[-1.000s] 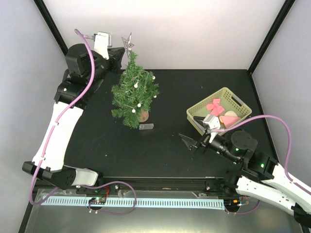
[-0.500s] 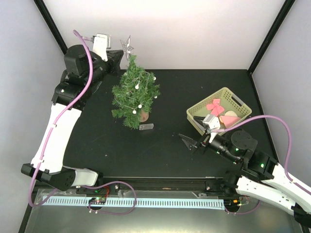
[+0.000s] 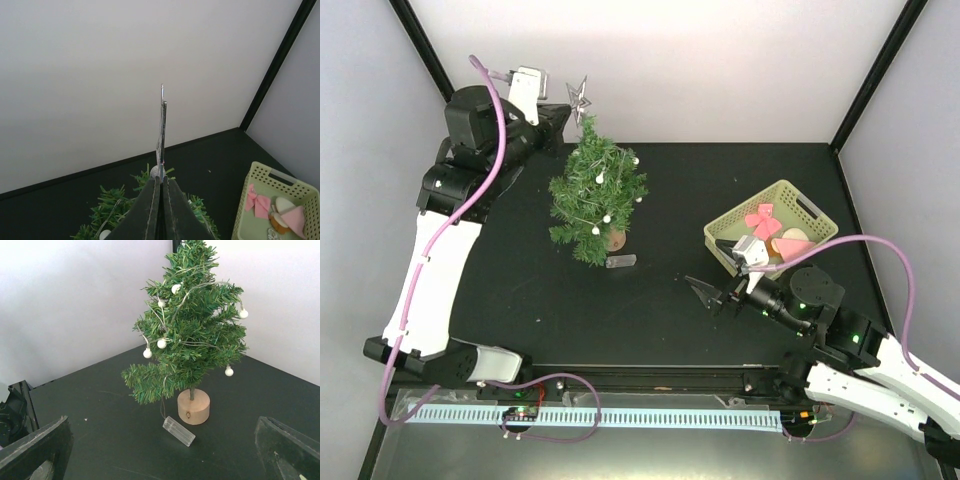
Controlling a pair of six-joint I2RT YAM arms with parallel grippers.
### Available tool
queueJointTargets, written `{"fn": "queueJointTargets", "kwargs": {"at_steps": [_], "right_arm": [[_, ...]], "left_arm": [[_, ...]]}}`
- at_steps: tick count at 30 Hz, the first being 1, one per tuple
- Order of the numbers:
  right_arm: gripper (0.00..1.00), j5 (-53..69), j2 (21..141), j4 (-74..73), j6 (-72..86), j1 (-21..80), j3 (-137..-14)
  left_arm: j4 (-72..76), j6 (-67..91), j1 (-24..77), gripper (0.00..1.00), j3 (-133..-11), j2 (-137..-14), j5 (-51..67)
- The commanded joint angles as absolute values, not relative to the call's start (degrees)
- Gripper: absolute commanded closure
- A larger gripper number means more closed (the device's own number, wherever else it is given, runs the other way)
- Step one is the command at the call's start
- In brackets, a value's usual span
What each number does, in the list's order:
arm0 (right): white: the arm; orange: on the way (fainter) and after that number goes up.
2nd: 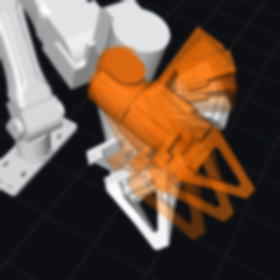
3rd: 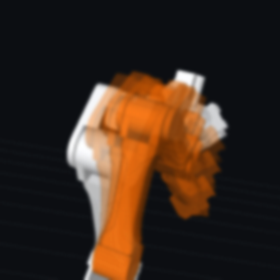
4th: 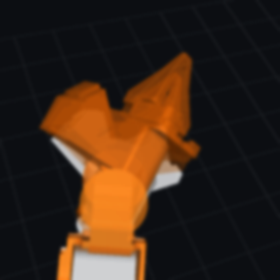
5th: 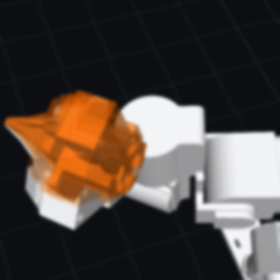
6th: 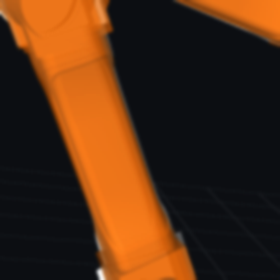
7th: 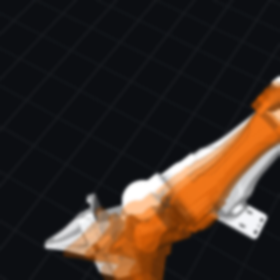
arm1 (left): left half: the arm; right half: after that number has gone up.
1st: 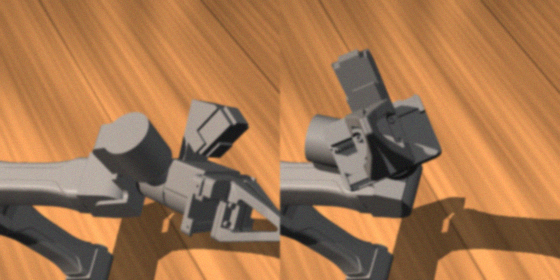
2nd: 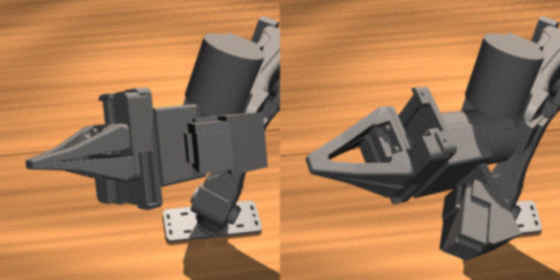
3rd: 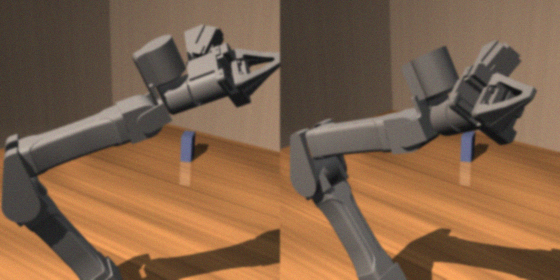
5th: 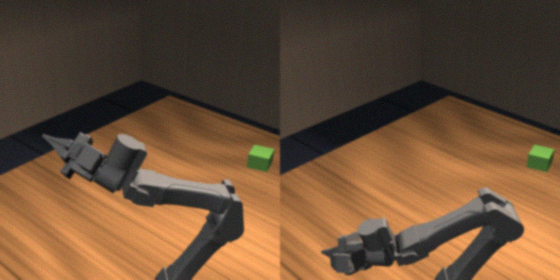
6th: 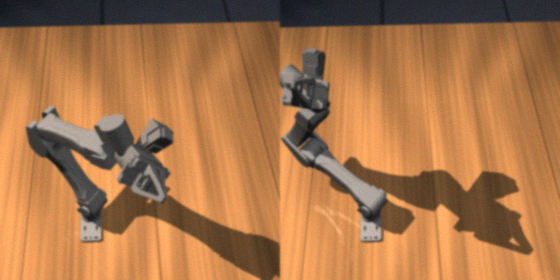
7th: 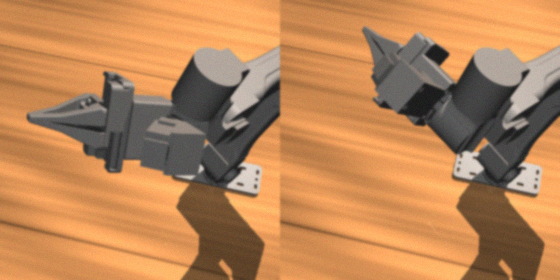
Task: Decorate the small christmas tree
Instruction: Place the decoration item on the Christmas tree.
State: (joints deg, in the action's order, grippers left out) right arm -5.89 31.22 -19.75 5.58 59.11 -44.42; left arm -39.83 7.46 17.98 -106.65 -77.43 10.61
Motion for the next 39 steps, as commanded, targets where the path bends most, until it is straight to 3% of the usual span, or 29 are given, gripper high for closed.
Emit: {"fn": "queueJointTargets", "kwargs": {"at_steps": [1,34,39], "right_arm": [[0.0,-6.3,30.8,-19.3,5.1,59.4,-44.1],[0.0,-9.5,36.6,-22.1,8.0,59.4,-46.3],[0.0,-8.8,36.3,-21.2,8.0,59.4,-45.7]], "left_arm": [[-45.7,5.7,17.6,0.98,-110.0,-79.1,11.7],[-48.7,1.6,17.6,0.97,-112.9,-81.5,12.1],[-49.2,1.4,17.6,0.88,-112.6,-80.7,11.5]]}}
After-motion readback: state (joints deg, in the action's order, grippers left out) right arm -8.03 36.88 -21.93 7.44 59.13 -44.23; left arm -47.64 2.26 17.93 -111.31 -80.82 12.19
